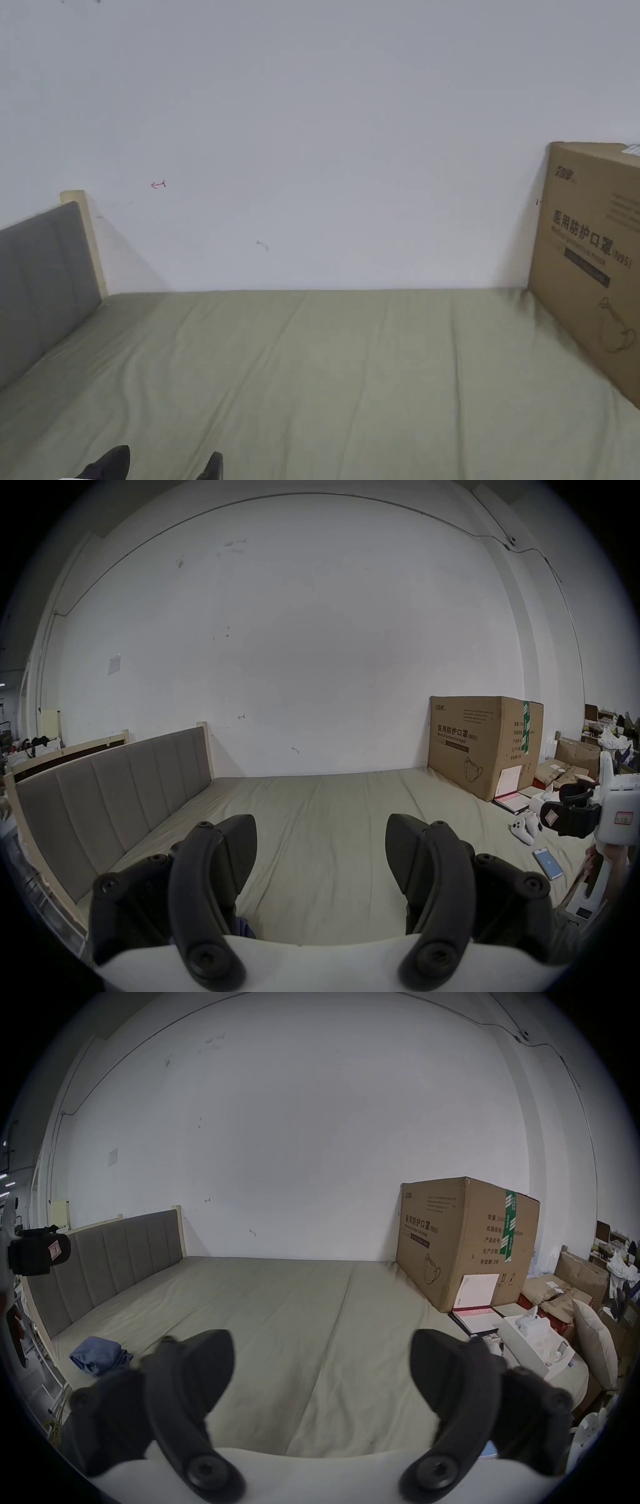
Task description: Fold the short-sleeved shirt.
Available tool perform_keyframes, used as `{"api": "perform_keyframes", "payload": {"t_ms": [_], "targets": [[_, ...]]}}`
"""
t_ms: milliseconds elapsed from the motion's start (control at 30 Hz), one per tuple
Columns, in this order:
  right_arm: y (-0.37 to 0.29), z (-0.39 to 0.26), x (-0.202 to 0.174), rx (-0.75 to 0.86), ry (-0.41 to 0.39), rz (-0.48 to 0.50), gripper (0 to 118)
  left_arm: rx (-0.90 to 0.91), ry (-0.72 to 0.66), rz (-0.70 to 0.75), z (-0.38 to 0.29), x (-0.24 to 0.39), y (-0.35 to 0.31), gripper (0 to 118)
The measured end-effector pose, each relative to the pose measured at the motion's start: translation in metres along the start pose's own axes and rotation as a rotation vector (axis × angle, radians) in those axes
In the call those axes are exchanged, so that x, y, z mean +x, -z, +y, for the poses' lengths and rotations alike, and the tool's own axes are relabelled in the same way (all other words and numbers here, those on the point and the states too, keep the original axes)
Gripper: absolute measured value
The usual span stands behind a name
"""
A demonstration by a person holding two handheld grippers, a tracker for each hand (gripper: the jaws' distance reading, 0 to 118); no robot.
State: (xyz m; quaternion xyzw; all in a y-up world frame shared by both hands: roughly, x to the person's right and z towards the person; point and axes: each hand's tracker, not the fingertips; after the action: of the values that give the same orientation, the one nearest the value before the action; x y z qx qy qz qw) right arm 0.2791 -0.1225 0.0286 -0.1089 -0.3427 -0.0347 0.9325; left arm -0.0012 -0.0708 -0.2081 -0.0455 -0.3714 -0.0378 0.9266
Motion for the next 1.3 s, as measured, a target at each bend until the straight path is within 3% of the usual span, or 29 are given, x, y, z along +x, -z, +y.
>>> {"api": "perform_keyframes", "payload": {"t_ms": [100,167,200,767,1100,1300], "targets": [[-0.002,0.000,-0.001,0.018,-0.003,0.006,115,-0.012,-0.002,0.003,-0.003,0.000,0.001,88],[-0.003,0.000,-0.001,0.020,-0.001,0.022,115,-0.023,-0.005,0.007,-0.006,0.001,0.002,115],[-0.004,0.000,-0.001,0.020,0.000,0.021,115,0.004,-0.006,0.001,-0.005,0.000,0.000,118],[-0.006,0.009,-0.011,0.023,-0.017,0.081,115,-0.042,-0.027,0.024,-0.001,-0.001,0.002,118],[-0.004,0.009,-0.011,-0.020,0.005,0.057,115,-0.049,-0.038,0.006,-0.003,-0.001,-0.003,118],[0.010,0.018,0.002,-0.142,0.202,0.091,115,-0.052,-0.045,-0.008,-0.002,0.000,-0.006,118]]}}
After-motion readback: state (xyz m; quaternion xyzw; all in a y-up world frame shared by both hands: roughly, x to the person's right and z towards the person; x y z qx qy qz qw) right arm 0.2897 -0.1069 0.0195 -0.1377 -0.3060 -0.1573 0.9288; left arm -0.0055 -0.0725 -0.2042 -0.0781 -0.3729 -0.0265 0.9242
